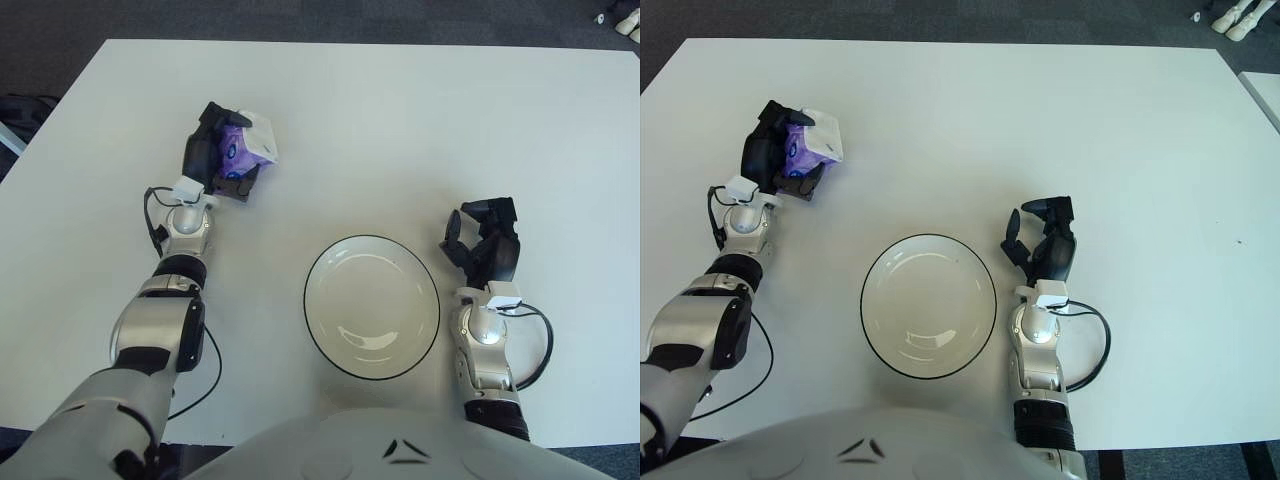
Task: Put the tissue paper into the plate.
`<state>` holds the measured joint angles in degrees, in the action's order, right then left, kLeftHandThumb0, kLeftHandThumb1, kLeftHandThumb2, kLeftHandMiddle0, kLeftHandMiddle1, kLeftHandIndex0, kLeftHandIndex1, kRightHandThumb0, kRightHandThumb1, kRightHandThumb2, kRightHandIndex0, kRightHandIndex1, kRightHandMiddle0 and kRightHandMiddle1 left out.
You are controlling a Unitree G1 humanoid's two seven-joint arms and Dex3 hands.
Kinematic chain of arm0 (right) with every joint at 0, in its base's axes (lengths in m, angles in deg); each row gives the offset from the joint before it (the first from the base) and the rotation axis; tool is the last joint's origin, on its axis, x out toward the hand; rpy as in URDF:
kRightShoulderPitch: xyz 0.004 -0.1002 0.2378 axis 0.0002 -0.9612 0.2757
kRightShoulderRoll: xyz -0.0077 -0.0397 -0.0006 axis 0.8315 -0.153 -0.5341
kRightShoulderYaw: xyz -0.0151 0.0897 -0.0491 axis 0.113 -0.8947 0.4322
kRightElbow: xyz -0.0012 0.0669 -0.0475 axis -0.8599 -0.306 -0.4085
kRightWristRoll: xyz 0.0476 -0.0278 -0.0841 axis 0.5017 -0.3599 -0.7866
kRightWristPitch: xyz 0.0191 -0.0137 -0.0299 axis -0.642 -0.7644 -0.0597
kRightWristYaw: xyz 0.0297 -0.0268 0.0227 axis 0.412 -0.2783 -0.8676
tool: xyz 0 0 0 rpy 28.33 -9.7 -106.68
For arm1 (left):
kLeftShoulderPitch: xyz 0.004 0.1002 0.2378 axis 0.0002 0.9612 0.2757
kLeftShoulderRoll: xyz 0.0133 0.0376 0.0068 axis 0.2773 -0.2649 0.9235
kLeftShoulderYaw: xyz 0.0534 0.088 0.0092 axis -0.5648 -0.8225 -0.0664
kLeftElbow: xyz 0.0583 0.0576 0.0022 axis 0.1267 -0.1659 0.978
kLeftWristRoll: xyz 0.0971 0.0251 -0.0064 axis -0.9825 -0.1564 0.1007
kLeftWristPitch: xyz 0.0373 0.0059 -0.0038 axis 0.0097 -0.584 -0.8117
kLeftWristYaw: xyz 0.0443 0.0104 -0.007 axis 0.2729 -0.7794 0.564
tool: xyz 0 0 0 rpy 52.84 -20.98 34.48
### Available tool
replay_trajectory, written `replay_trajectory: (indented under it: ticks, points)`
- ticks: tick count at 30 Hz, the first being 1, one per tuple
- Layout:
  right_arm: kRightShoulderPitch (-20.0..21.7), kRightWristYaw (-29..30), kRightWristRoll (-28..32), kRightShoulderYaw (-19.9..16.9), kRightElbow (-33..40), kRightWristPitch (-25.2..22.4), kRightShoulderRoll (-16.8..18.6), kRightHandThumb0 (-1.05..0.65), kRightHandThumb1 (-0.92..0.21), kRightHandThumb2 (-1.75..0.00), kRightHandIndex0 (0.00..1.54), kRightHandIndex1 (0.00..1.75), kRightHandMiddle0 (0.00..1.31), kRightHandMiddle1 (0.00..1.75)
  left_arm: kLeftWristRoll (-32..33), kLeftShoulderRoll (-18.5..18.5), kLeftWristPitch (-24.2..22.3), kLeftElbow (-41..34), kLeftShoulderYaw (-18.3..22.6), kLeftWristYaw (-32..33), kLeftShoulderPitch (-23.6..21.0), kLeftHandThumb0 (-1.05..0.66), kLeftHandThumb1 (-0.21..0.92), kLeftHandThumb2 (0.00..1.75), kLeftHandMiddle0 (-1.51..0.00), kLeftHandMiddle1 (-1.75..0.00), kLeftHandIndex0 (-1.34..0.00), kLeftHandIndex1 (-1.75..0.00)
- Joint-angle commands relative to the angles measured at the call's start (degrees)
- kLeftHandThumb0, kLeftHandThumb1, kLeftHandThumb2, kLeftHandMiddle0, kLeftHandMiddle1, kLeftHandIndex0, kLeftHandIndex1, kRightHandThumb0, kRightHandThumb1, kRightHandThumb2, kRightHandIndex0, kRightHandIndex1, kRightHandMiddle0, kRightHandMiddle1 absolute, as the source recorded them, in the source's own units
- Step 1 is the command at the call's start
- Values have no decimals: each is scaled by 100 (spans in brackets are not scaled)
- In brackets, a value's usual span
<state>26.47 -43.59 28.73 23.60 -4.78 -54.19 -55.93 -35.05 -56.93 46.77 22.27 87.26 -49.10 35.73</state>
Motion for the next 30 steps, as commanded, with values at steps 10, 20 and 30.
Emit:
replay_trajectory:
  ticks: [10,20,30]
  points:
    - [-368,-28,48,-12,-473,-256,99,-39,-63,-93,62,135,37,175,1403,-695,-1178,-772,673,-2125,339,0,-15,175,-101,-150,-76,-175]
    - [-326,-83,93,-23,-502,-227,75,-39,-63,-94,62,135,37,175,1525,-617,-1729,-2303,480,-2774,107,0,-14,175,-102,-151,-74,-175]
    - [-281,-149,148,-46,-571,-195,50,-39,-66,-90,60,135,35,175,1396,-346,-1554,-2954,288,-3434,64,0,-12,175,-99,-157,-71,-175]
